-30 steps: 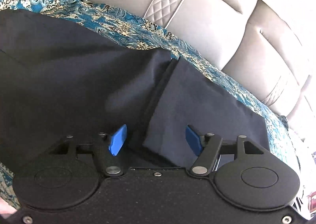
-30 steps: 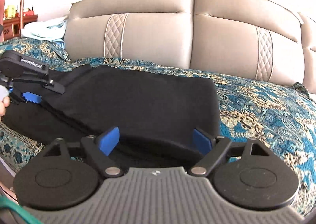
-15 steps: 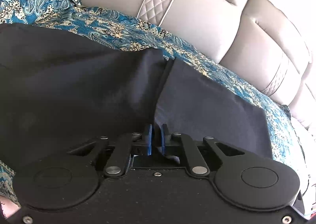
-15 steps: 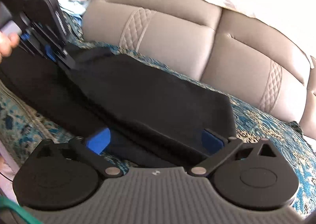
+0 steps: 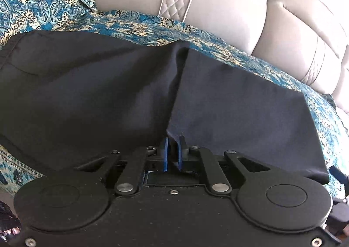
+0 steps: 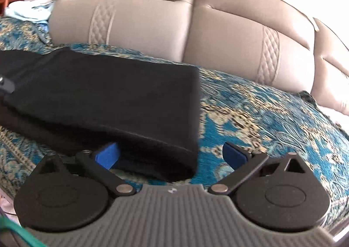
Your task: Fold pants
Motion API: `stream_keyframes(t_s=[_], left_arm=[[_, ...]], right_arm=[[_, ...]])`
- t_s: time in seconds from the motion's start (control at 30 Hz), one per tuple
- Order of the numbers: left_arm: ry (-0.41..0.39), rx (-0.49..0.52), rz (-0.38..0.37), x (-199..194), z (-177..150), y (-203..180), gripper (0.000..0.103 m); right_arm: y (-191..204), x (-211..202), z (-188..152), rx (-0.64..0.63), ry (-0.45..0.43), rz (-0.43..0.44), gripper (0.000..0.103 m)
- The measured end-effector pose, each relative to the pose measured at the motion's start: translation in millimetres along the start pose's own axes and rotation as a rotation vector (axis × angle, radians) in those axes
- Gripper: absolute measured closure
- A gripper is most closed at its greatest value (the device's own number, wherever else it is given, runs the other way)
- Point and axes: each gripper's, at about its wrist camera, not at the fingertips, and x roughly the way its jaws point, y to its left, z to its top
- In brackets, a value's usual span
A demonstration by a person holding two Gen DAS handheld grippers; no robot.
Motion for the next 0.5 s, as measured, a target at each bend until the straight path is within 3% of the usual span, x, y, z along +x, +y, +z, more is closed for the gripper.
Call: stream_keyframes(t_s=[0.3, 0.43, 0.5], left_arm=[[-0.011, 0.044, 0.019, -1.6, -4.8, -7.1, 0.094], [-0.005, 0.033, 0.02, -0.3, -5.1, -7.9, 0.094], [0.014, 0.008, 0.01, 0.8, -1.1, -6.1, 0.094]], right_arm=[[-30.5, 3.4, 4.0, 0.012, 0.037, -0.108, 0.0], [-39.1, 1.7, 5.1, 0.068, 0.048, -0.063, 0.0], [-33.3, -3.9, 4.8, 0.082, 0.0, 0.009, 0.0]])
